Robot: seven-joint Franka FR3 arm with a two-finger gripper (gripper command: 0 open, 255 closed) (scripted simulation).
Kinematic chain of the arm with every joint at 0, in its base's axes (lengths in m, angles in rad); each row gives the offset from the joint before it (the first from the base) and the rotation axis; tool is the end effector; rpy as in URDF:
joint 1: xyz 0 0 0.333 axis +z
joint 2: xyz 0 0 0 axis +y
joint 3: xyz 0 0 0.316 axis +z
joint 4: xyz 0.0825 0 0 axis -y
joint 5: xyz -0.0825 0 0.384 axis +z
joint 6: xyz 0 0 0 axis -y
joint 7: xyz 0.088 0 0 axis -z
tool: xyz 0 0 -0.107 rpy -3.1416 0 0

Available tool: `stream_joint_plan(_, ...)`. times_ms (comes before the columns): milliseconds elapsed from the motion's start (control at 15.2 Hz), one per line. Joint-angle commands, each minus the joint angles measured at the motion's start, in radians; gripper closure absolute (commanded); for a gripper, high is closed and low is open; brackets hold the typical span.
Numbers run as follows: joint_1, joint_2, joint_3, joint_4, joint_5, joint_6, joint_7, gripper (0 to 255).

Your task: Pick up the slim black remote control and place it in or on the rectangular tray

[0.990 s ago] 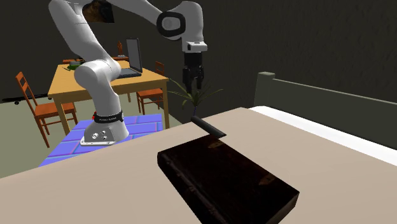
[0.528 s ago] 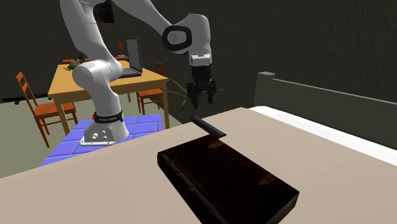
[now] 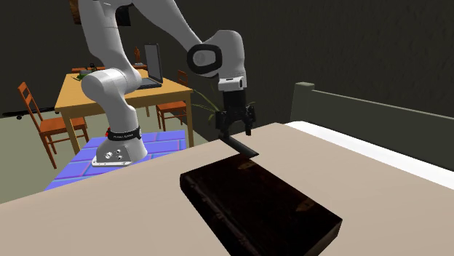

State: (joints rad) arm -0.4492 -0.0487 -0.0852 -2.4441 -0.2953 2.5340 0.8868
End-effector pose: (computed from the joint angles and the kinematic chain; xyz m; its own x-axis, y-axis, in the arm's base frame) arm 0.4232 -0.2467 0.3325 0.3658 -0.9037 0.2226 -0.9292 -0.3680 0.0333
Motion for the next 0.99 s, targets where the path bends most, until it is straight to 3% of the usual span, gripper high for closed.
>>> stream_joint_plan(0, -0.004, 0.029, -0.003, 0.001, -0.008, 0.03, 0.008, 0)
stream_joint_plan(726, -0.007, 0.062, -0.007, 0.0, -0.017, 0.064, 0.014, 0)
stream_joint_plan(792, -0.007, 0.062, -0.007, 0.0, -0.017, 0.064, 0.014, 255)
stream_joint_plan(924, -0.007, 0.061, -0.007, 0.0, -0.017, 0.063, 0.014, 255)
